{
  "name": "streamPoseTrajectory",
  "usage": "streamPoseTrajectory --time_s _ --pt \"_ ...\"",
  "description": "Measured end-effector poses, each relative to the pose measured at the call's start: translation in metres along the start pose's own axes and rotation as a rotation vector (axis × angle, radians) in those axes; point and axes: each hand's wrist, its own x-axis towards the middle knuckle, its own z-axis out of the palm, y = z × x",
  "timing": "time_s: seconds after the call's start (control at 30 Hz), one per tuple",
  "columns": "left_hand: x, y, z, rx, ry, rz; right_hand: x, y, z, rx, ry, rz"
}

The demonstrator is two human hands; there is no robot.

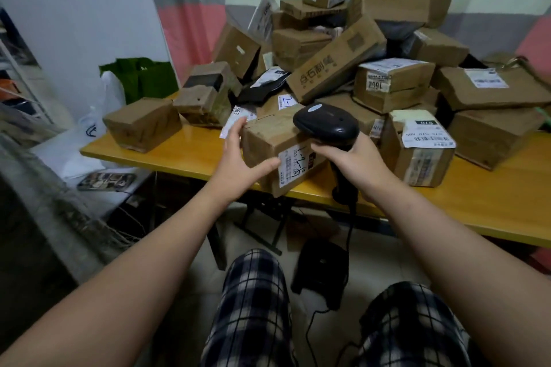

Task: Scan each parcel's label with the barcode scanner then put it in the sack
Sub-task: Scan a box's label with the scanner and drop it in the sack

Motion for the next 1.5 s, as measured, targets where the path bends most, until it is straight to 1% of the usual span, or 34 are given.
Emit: streamPoseTrajectory --time_s 0.1,0.17,0.27,0.37,0.43,0.53,0.63,0.67,0.77,0.8,0.9,1.07,1.3,1.5 --pt "-0.015 -0.018 0.009 0.066 -0.009 -0.099 0.0 0.002 0.004 -0.071 0.092 -0.023" --pt "-0.016 -0.022 0.014 0.095 -0.003 -0.147 0.002 0.002 0.003 -0.051 0.103 -0.019" --pt "-0.006 -0.016 0.015 0.096 0.003 -0.09 0.007 0.0 -0.001 -0.021 0.094 -0.009" --pt "0.016 0.008 0.001 0.08 0.083 -0.06 0.009 -0.002 -0.006 0.016 0.071 -0.004" --pt "0.034 0.028 -0.011 0.044 0.12 0.009 0.006 -0.005 -0.007 0.081 0.027 0.007" --pt "0.054 0.047 -0.018 0.081 0.07 0.09 0.002 0.0 -0.005 0.173 0.024 0.04" --pt "0.06 0.042 -0.008 0.144 0.048 0.134 -0.006 0.007 -0.002 0.204 0.047 0.065" --pt "0.056 0.038 -0.003 0.11 0.05 0.136 -0.009 0.009 -0.002 0.203 0.059 0.07" --pt "0.034 0.021 0.016 -0.129 0.036 0.07 -0.02 0.011 -0.005 0.178 0.118 0.073" --pt "0.026 0.013 0.021 -0.158 0.026 0.057 -0.023 0.012 -0.006 0.146 0.156 0.056" --pt "0.013 -0.004 0.029 -0.105 -0.025 0.048 -0.037 0.017 -0.012 0.045 0.265 0.003" --pt "0.019 -0.004 0.028 -0.12 0.02 0.044 -0.061 0.028 -0.01 -0.002 0.319 -0.033" --pt "0.04 -0.005 0.024 -0.199 0.068 -0.028 -0.049 0.022 -0.002 0.03 0.316 -0.039" --pt "0.043 -0.006 0.022 -0.214 0.052 -0.047 -0.048 0.021 -0.001 -0.044 0.29 -0.045"
